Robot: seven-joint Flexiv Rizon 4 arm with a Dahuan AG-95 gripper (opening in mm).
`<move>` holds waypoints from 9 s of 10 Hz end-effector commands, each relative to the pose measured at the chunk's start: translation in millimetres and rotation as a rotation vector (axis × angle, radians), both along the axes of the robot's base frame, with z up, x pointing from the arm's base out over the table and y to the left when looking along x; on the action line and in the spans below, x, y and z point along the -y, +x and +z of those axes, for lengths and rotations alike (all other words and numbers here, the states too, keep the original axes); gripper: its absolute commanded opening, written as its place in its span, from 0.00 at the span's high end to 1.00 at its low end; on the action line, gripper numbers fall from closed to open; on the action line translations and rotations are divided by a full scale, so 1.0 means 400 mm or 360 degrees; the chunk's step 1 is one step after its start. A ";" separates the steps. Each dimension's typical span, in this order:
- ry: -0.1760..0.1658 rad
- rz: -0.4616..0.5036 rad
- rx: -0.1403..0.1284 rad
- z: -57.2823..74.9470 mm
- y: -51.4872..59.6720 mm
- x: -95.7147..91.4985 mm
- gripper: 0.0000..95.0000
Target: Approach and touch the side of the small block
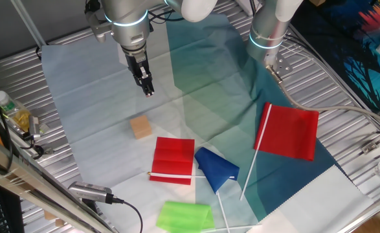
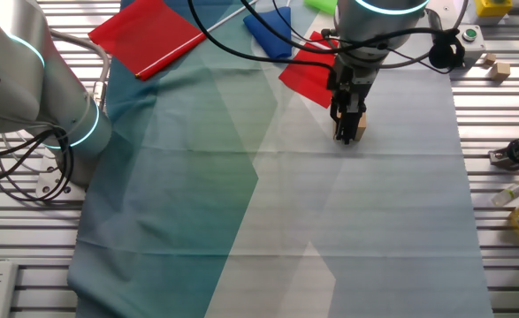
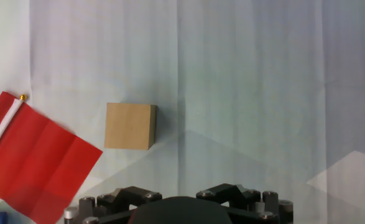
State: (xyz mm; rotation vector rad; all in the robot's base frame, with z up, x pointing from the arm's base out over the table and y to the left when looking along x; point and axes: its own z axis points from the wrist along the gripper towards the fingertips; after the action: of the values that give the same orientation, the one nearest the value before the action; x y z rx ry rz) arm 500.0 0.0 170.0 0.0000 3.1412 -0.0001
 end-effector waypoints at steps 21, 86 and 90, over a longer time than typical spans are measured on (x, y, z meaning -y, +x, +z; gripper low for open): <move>0.0032 0.0196 0.0097 0.016 0.010 0.008 1.00; 0.0136 -0.0040 -0.0060 -0.150 0.162 0.024 1.00; 0.0141 -0.0032 -0.0046 -0.227 0.167 0.023 1.00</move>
State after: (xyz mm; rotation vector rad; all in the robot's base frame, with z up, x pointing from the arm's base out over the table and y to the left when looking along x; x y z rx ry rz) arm 566.3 -8.3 76.8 0.0330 3.1654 0.1429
